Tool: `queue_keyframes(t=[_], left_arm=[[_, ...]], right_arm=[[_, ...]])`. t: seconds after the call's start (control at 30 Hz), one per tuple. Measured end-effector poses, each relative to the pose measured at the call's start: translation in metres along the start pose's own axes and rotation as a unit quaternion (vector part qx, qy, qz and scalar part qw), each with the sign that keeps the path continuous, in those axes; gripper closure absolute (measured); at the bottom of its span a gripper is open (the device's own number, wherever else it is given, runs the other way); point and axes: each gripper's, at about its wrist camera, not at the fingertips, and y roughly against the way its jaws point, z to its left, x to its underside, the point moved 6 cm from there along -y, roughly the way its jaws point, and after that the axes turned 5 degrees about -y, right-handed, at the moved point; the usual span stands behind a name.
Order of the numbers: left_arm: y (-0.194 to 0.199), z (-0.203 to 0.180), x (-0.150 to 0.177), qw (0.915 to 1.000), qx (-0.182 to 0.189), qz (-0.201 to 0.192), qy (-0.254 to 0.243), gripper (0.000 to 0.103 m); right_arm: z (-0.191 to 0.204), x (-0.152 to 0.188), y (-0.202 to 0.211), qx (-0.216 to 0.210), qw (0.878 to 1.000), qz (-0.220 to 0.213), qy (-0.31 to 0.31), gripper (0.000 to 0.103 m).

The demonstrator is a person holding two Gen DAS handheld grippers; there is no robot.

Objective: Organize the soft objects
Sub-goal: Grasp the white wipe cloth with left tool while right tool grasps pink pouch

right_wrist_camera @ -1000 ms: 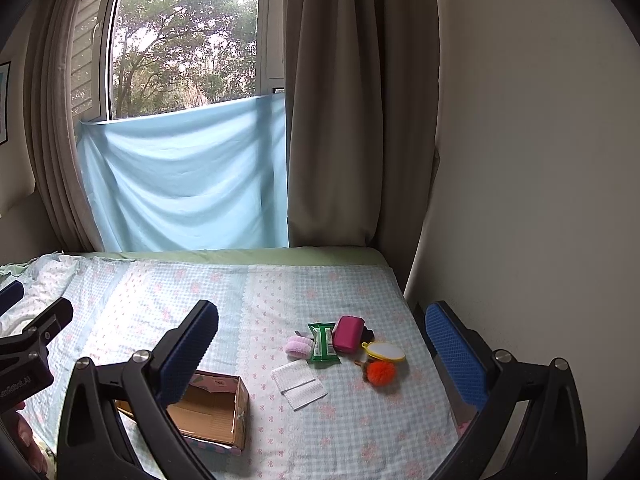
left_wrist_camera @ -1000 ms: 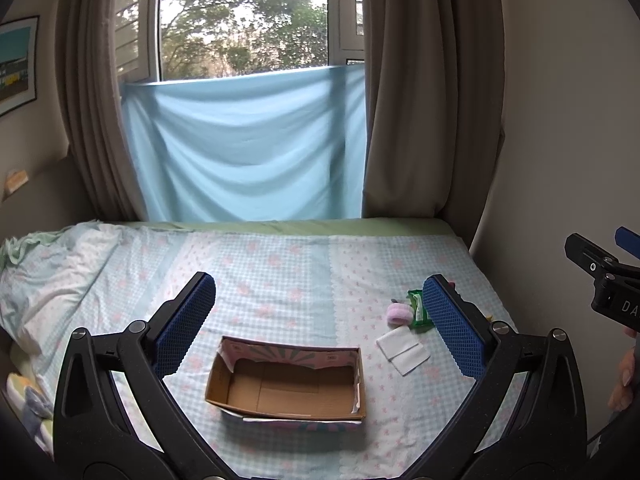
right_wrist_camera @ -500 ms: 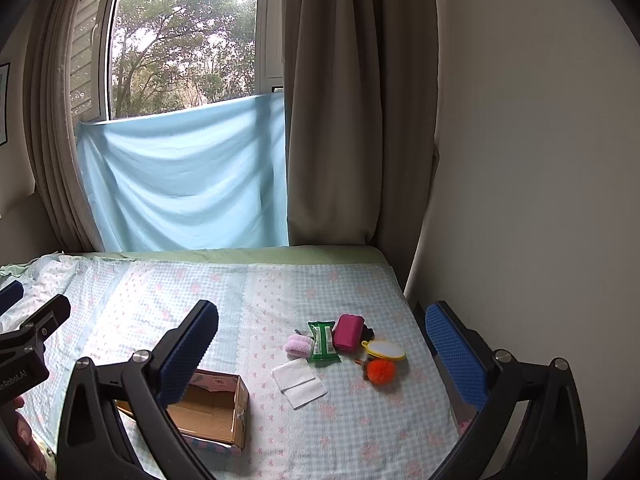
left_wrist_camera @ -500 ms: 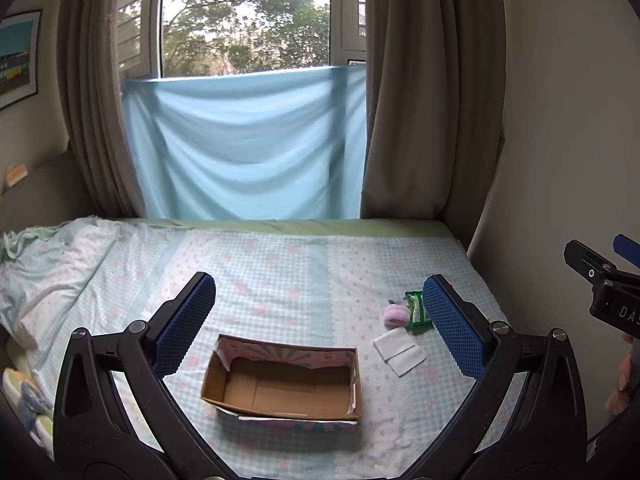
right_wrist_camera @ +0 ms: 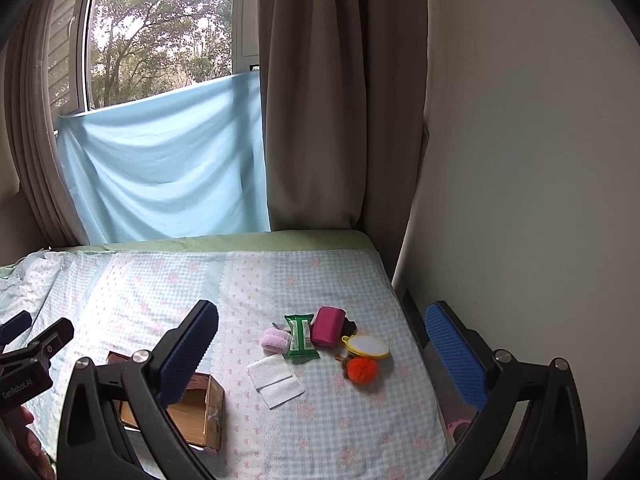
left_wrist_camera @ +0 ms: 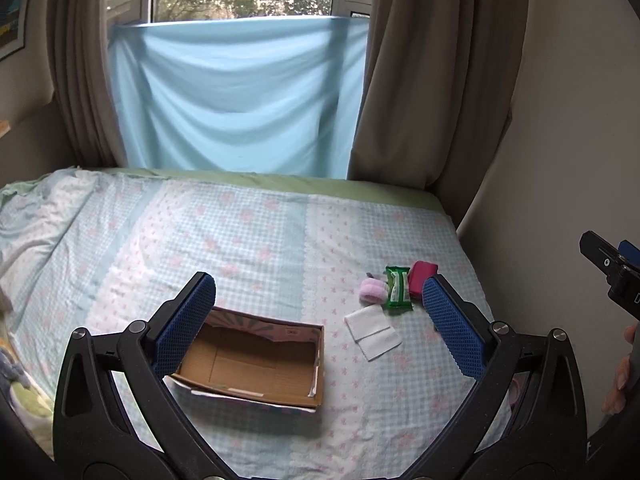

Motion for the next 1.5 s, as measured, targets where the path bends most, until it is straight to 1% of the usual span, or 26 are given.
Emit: queue_keyframes(t=[0.17, 0.3, 0.37, 0.57, 0.73, 0.87, 0.93, 1.03, 1.1, 1.17, 1.27, 1.3, 1.37, 1.4, 1.47, 1.5], left_arm=[[-0.064, -0.039, 0.024, 0.9985, 0.011, 0.053, 0.001, 0.0], [-0.122, -0.071, 0.05, 0.9948, 0.028, 0.096, 0.018, 0.0], [-0.151, -0.086, 0.064, 0.993, 0.034, 0.11, 0.023, 0.0], [-0.246, -0.128, 0.106, 0.988, 0.033, 0.15, 0.011, 0.0], [-0.319, -0.146, 0.145, 0.9831, 0.032, 0.18, 0.014, 0.0], [-0.367, -0.149, 0.174, 0.9812, 0.016, 0.192, 0.014, 0.0], [-0.386, -0.147, 0.186, 0.981, 0.005, 0.193, 0.02, 0.0], [-0.411, -0.143, 0.204, 0.9806, -0.015, 0.194, 0.025, 0.0], [-0.424, -0.143, 0.215, 0.9804, -0.02, 0.195, 0.022, 0.0], [-0.435, -0.146, 0.225, 0.9794, -0.021, 0.2, 0.015, 0.0], [-0.448, -0.152, 0.236, 0.9781, -0.03, 0.206, -0.005, 0.0], [-0.449, -0.153, 0.237, 0.9788, -0.034, 0.202, -0.01, 0.0], [-0.45, -0.153, 0.235, 0.9806, -0.036, 0.192, -0.011, 0.001], [-0.451, -0.153, 0.234, 0.9807, -0.036, 0.192, -0.01, 0.002], [-0.453, -0.153, 0.233, 0.9817, -0.035, 0.187, -0.012, 0.006], [-0.453, -0.153, 0.231, 0.9823, -0.033, 0.184, -0.015, 0.013]], right_arm=[[-0.026, 0.007, -0.066, 0.002, 0.999, 0.034, 0.002, 0.0], [-0.041, 0.02, -0.122, -0.004, 0.998, 0.063, 0.005, 0.0], [-0.047, 0.027, -0.149, -0.008, 0.997, 0.073, 0.008, 0.0], [-0.063, 0.058, -0.236, -0.023, 0.994, 0.103, 0.006, 0.0], [-0.067, 0.088, -0.301, -0.05, 0.99, 0.128, 0.006, 0.0], [-0.068, 0.11, -0.354, -0.051, 0.988, 0.145, 0.006, 0.0], [-0.066, 0.119, -0.378, -0.053, 0.988, 0.147, 0.004, 0.0], [-0.058, 0.131, -0.41, -0.054, 0.987, 0.149, 0.005, 0.005], [-0.051, 0.139, -0.428, -0.052, 0.987, 0.151, 0.01, 0.008], [-0.045, 0.146, -0.445, -0.051, 0.987, 0.154, 0.017, 0.016], [-0.041, 0.155, -0.465, -0.048, 0.986, 0.16, 0.016, 0.022], [-0.042, 0.157, -0.469, -0.046, 0.986, 0.162, 0.015, 0.024], [-0.042, 0.16, -0.478, -0.042, 0.985, 0.165, 0.015, 0.031], [-0.041, 0.161, -0.481, -0.039, 0.985, 0.165, 0.016, 0.033], [-0.041, 0.163, -0.484, -0.029, 0.986, 0.164, 0.023, 0.041], [-0.04, 0.164, -0.486, -0.026, 0.986, 0.163, 0.026, 0.042]])
